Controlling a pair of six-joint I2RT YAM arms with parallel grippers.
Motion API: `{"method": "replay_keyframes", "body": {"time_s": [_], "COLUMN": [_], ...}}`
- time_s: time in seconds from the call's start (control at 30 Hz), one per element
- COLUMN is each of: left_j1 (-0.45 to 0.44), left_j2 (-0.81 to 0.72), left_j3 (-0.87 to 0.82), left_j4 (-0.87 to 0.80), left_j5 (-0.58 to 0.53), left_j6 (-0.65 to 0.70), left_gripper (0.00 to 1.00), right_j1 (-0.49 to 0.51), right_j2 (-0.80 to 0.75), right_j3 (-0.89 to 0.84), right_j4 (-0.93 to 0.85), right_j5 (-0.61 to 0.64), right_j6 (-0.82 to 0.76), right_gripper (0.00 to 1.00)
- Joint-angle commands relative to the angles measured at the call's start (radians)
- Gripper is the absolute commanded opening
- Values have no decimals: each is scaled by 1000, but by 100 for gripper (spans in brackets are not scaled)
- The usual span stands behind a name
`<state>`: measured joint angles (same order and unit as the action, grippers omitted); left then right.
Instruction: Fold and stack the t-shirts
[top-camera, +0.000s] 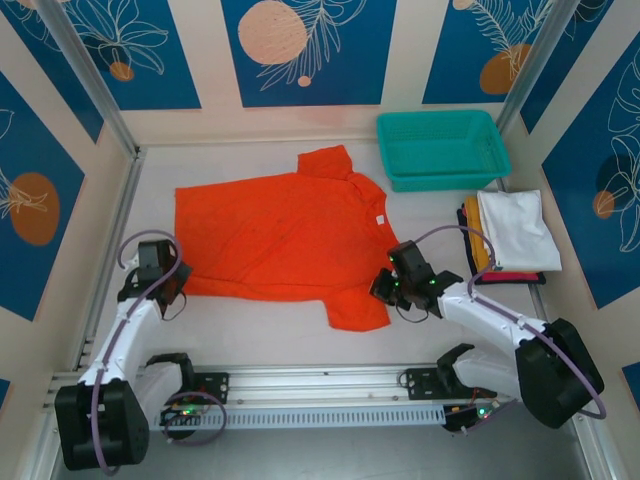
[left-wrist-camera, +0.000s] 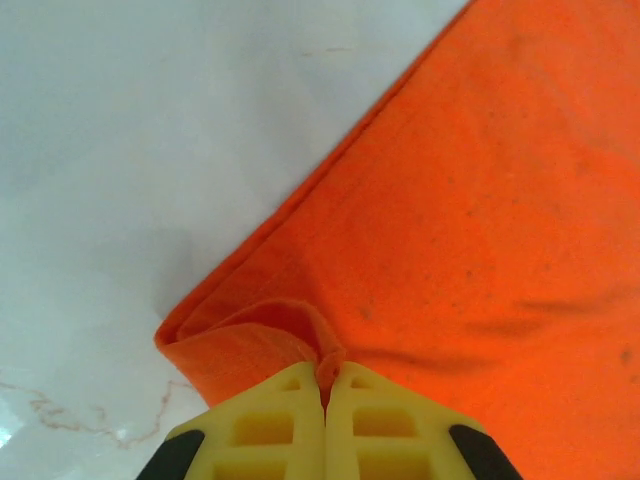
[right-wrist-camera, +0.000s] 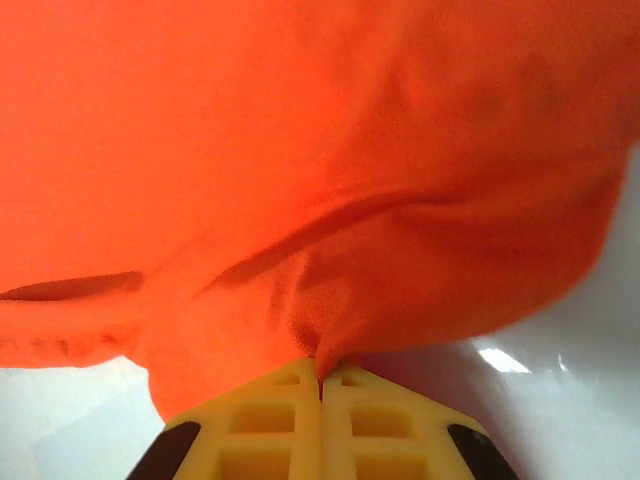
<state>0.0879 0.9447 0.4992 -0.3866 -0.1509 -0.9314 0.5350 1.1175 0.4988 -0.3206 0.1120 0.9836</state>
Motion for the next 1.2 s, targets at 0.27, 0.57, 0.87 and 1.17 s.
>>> {"method": "replay_keyframes", "body": {"time_s": [0.27,0.57,0.87,1.17], "left_j1": [7,-57,-91,-63], "left_j2": [-86,202,661,884], "left_j3": [18,211,421,562], "left_j4": [-173,29,183,134], "left_j5": [-154,-13,119,82], "left_j6": [-11,160,117,152], "left_gripper": [80,97,94,93], "right_j1": [44,-47,-79,-91], "right_j2": [-175,-3,521,759], "right_j3": [16,212,549,657], "right_j4": [-227,-35,109,136], "right_j5": [120,132,124,66], "right_j6": [-4,-298,-367,-353], "right_gripper": [78,80,56,55]}}
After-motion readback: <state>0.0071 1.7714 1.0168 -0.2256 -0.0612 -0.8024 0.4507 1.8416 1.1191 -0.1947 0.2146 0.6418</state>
